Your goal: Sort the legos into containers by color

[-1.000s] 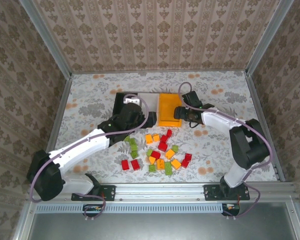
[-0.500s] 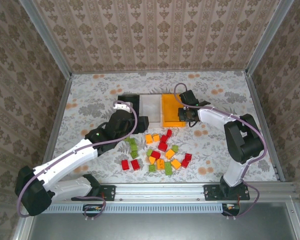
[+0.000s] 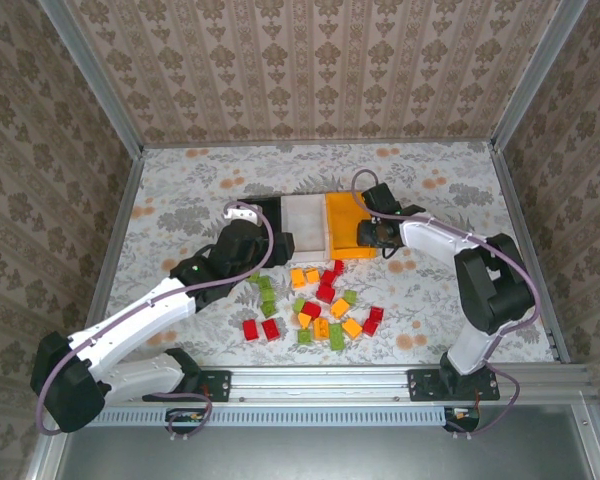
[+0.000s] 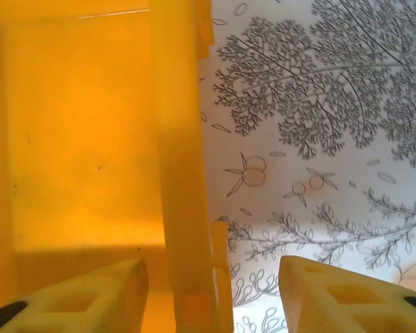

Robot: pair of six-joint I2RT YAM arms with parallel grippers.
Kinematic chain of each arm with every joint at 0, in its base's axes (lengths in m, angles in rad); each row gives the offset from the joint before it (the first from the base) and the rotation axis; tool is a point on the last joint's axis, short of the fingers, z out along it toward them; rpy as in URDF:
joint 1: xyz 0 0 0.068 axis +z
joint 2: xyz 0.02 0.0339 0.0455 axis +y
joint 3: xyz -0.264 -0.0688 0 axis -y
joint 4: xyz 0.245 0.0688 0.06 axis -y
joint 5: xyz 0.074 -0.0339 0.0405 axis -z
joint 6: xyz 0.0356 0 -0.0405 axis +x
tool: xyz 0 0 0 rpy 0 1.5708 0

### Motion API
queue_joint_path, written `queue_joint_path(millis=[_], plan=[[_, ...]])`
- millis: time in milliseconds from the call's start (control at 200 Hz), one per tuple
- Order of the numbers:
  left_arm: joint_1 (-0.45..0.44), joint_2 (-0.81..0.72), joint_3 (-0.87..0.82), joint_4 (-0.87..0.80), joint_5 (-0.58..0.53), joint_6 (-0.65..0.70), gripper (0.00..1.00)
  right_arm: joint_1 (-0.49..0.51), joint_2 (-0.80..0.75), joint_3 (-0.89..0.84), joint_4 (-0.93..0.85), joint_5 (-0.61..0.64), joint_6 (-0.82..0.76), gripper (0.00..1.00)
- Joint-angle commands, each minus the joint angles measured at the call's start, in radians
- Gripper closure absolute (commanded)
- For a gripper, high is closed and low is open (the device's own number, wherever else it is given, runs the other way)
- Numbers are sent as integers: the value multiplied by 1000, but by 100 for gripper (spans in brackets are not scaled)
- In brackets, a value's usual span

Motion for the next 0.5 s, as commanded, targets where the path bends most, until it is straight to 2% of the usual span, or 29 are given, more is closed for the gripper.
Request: queue_joint_path(millis=[0, 130, 275, 325, 495], plan=[[8, -14, -14, -6, 2, -1, 0, 15, -88, -27, -22, 30, 52, 35], [20, -31, -21, -10, 6, -2, 0, 45, -211, -112, -59, 55, 136, 27], [32, -55, -57, 4, 7, -12, 0, 82, -375, -251, -136, 34, 239, 24], [35, -62, -73, 14, 8, -17, 0, 102, -420, -281, -211, 35, 265, 24], [39, -66, -107, 25, 13, -29, 0, 182, -507, -369, -308, -15, 361, 18]])
